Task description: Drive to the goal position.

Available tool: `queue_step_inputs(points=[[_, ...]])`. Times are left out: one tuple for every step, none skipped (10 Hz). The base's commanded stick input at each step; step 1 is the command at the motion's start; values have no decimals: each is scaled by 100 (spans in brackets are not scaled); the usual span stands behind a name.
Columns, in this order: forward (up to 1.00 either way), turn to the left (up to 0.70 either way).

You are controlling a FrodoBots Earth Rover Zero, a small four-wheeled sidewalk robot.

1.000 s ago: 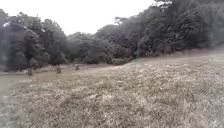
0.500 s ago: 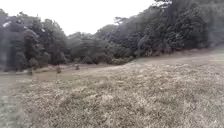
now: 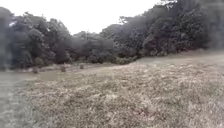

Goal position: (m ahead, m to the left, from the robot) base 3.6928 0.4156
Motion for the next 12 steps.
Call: queue_step_inputs(points=[[0, 45], [0, 45], [0, 45], [0, 7], [0, 3], [0, 0], [0, 0], [0, 0], [0, 0], [0, 0], [0, 0], [0, 0]])
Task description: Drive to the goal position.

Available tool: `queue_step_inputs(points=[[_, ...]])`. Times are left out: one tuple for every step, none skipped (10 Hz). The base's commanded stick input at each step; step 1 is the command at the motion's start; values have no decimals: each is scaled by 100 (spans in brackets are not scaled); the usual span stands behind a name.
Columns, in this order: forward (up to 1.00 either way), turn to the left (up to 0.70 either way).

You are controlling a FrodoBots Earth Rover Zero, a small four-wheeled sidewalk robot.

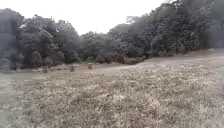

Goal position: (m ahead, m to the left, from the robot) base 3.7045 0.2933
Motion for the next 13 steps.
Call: queue_step_inputs(points=[[0, 0], [0, 0], [45, 0], [45, 0], [45, 0], [37, 0], [26, 0], [15, 0], [5, 0], [0, 0], [0, 0], [0, 0], [0, 0]])
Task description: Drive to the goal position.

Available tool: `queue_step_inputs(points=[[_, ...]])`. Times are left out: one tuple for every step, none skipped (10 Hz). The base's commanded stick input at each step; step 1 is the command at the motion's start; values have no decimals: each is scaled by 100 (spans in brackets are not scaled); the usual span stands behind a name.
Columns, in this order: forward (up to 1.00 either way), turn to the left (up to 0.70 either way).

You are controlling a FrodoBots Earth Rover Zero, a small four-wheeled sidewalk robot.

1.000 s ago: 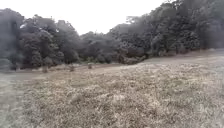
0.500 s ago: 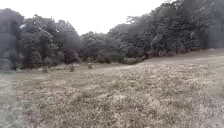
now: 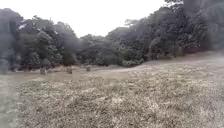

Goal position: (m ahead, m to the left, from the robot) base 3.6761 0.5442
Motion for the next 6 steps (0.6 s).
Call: queue_step_inputs(points=[[0, 0], [0, 0], [0, 0], [0, 0], [0, 20], [0, 34]])
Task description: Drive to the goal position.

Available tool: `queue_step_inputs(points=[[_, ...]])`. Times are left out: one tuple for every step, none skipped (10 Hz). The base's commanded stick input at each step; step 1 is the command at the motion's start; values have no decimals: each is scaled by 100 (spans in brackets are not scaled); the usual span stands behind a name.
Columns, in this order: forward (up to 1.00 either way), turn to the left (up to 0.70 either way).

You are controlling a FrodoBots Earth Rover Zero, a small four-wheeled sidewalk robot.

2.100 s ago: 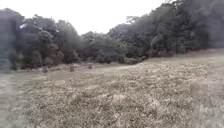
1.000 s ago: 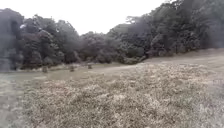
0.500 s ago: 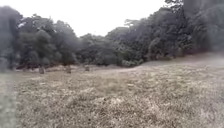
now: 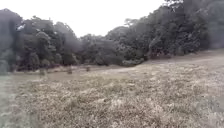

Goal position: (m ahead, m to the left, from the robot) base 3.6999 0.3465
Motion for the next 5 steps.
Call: queue_step_inputs(points=[[0, 45], [0, 45], [0, 45], [0, 45], [0, 45]])
